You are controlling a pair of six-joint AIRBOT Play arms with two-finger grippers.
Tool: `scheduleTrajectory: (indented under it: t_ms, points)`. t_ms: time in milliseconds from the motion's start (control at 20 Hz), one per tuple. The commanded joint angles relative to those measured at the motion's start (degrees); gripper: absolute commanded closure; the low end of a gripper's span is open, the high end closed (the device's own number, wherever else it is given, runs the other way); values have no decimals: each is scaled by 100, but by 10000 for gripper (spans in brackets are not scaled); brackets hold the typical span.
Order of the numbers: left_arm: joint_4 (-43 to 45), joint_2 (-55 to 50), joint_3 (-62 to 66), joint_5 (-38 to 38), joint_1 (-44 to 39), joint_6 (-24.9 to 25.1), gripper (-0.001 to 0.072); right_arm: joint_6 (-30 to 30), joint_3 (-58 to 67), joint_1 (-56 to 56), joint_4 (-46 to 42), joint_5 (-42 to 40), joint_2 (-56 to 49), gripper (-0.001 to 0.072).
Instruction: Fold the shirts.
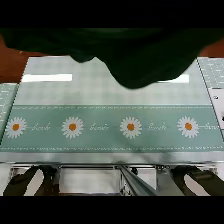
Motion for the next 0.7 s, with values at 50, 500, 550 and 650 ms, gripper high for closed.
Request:
scheduleTrajectory:
  t_ms: [50, 500, 550, 650]
  points:
    - [1908, 1040, 289, -343, 748, -535, 693, 212, -225, -13, -964, 446, 1088, 678]
    - [1032, 1279, -2315, -654, 527, -527, 693, 435, -4260, -13, -507, -52, 1849, 678]
    - [778, 1215, -2940, -533, 437, -459, 693, 428, -4815, -13, -387, -448, 1797, 678]
    - [654, 1029, -3930, -57, 127, -205, 693, 424, -5877, -13, -219, -1344, 1526, 678]
